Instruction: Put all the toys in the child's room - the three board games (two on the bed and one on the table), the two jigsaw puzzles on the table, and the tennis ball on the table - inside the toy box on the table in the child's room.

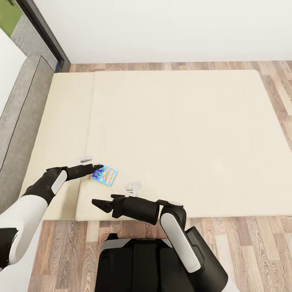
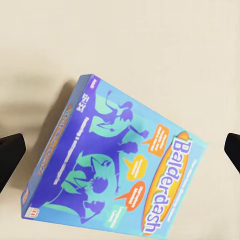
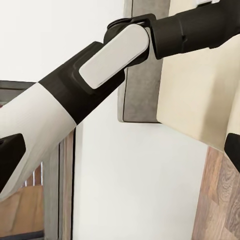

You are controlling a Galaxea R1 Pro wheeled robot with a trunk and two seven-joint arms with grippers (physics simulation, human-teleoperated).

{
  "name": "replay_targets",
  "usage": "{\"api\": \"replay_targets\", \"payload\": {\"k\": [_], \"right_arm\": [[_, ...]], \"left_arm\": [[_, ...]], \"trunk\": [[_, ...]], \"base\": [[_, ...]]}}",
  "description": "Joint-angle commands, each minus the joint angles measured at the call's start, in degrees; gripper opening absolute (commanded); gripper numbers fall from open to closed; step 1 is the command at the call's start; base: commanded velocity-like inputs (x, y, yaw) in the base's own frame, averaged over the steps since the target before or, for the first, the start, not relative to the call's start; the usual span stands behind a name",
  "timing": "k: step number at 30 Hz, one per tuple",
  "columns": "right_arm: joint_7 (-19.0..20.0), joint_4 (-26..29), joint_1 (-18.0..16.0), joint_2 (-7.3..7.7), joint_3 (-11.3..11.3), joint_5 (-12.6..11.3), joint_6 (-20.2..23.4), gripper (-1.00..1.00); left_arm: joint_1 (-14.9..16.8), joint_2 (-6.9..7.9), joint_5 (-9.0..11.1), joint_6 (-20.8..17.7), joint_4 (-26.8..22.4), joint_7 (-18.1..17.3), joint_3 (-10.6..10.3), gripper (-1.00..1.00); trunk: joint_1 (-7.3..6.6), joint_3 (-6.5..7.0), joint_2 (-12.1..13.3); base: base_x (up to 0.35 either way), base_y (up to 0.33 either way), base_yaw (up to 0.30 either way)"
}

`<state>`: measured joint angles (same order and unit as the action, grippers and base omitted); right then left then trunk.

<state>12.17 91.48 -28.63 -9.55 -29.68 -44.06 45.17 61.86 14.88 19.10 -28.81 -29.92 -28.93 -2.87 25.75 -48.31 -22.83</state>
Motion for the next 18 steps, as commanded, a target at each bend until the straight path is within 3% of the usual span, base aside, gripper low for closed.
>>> {"api": "replay_targets", "payload": {"k": [1,18], "right_arm": [[0.2,0.0,0.0,-0.03,0.1,0.2,0.3,1.00],[0.3,0.0,0.0,-0.03,0.1,0.2,0.4,1.00]], "left_arm": [[0.0,0.09,0.6,-0.4,0.0,0.1,-0.3,1.00],[0.0,0.09,0.6,-0.1,0.0,0.1,-0.3,1.00]], "trunk": [[0.03,-0.09,-0.1],[0.03,-1.20,-0.1]], "base": [[0.000,0.000,0.000],[0.000,0.000,0.000]]}}
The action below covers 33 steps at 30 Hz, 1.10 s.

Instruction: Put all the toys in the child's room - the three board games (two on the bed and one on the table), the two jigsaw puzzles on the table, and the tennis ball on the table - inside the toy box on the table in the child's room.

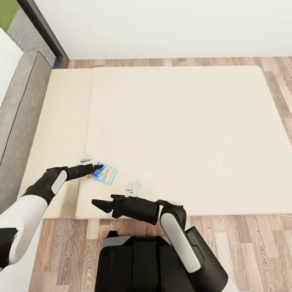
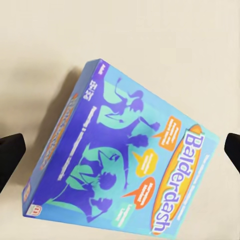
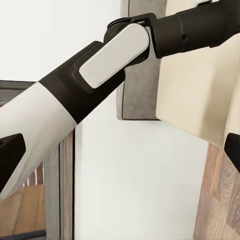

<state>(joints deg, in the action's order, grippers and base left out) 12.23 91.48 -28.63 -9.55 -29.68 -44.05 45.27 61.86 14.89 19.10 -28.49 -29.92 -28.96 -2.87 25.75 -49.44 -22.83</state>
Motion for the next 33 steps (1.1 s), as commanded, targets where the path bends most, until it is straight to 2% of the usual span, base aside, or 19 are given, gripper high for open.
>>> {"api": "replay_targets", "payload": {"k": [1,19,27,33], "right_arm": [[0.2,0.0,0.0,-0.03,0.1,0.2,0.2,1.00],[0.3,0.0,0.0,-0.03,0.1,0.2,0.1,1.00],[0.3,0.0,0.0,-0.03,0.0,0.2,0.1,1.00],[0.3,0.0,0.0,-0.04,0.0,0.2,0.1,1.00]], "left_arm": [[0.0,0.07,0.6,-0.4,0.0,0.1,-0.3,1.00],[0.0,-0.01,0.6,-0.3,-0.1,0.0,-0.3,1.00],[0.0,-0.33,0.6,-0.3,-0.1,-0.2,-0.4,1.00],[0.0,-0.68,0.5,0.3,-0.1,-1.9,-0.4,1.00]], "trunk": [[0.03,-0.16,-0.1],[0.03,-1.79,-0.1],[0.03,-1.94,-0.1],[0.03,-1.96,-0.1]], "base": [[0.000,0.000,0.000],[0.000,0.000,0.000],[0.000,0.000,0.000],[0.000,0.000,0.000]]}}
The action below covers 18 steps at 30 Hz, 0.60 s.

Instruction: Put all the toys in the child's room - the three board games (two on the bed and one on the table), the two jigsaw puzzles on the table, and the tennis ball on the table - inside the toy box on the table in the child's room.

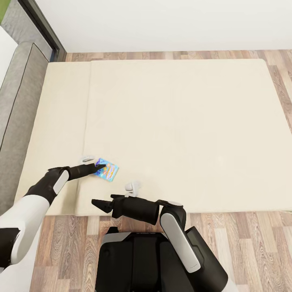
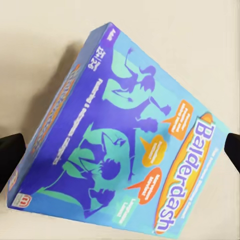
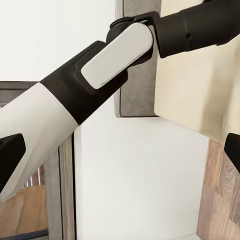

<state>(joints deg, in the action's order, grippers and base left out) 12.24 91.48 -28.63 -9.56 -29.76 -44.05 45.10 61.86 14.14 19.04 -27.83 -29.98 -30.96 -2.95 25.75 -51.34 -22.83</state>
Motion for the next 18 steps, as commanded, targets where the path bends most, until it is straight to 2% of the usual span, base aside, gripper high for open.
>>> {"api": "replay_targets", "payload": {"k": [1,10,12,15,18], "right_arm": [[0.2,0.0,0.0,-0.03,0.1,0.2,0.3,1.00],[0.2,0.0,0.0,-0.02,0.1,0.2,0.3,1.00],[0.2,0.0,0.0,-0.02,0.1,0.2,0.3,1.00],[0.2,0.0,0.0,-0.02,0.1,0.2,0.3,1.00],[0.3,0.0,0.0,-0.02,0.1,0.2,0.3,1.00]], "left_arm": [[0.0,-0.03,0.6,-0.3,-0.1,-0.1,-0.3,1.00],[0.0,-0.30,0.6,-0.1,-0.2,-0.6,-0.3,1.00],[0.0,-0.33,0.6,-0.1,-0.2,-0.6,-1.0,1.00],[0.0,-0.43,0.6,-0.1,-0.2,-0.7,-4.6,1.00],[0.0,-1.16,0.6,-0.1,-0.2,-0.7,-6.6,1.00]], "trunk": [[0.03,-0.06,-0.1],[0.03,-0.22,-0.1],[0.03,-0.24,-0.1],[0.03,-0.25,-0.1],[0.03,-0.26,-0.1]], "base": [[0.000,0.000,0.000],[0.000,0.000,0.000],[0.000,0.000,0.000],[0.000,0.000,0.000],[0.000,0.000,0.000]]}}
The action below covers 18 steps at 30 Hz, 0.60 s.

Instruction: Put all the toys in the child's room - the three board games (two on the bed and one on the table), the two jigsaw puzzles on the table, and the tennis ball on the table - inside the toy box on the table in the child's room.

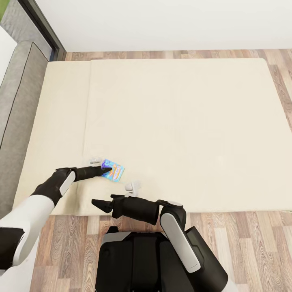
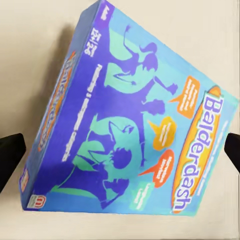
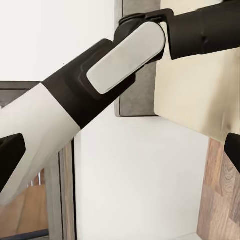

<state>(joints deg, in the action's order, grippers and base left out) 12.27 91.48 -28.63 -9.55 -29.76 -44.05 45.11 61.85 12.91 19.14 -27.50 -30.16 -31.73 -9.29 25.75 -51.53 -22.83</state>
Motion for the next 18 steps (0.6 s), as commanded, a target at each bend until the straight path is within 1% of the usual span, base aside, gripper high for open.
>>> {"api": "replay_targets", "payload": {"k": [1,2,6,18], "right_arm": [[0.3,0.0,0.0,-0.03,0.1,0.2,0.2,1.00],[0.3,0.0,0.0,-0.03,0.1,0.2,0.2,1.00],[0.3,0.0,0.0,-0.03,0.1,0.2,0.2,1.00],[0.3,0.0,0.0,-0.03,0.1,0.2,0.2,1.00]], "left_arm": [[0.0,-0.52,0.5,-0.4,0.0,0.1,-0.9,1.00],[0.0,-1.11,0.5,-0.4,0.0,0.1,-1.3,1.00],[0.0,-2.25,0.5,0.2,0.1,0.1,-1.9,1.00],[0.0,-2.90,0.6,0.4,0.1,0.0,-2.0,1.00]], "trunk": [[0.03,-0.06,-0.1],[0.03,-0.06,-0.1],[0.03,-0.06,-0.1],[0.03,-0.06,-0.1]], "base": [[0.000,0.000,0.000],[0.000,0.000,0.000],[0.000,0.000,0.000],[0.000,0.000,0.000]]}}
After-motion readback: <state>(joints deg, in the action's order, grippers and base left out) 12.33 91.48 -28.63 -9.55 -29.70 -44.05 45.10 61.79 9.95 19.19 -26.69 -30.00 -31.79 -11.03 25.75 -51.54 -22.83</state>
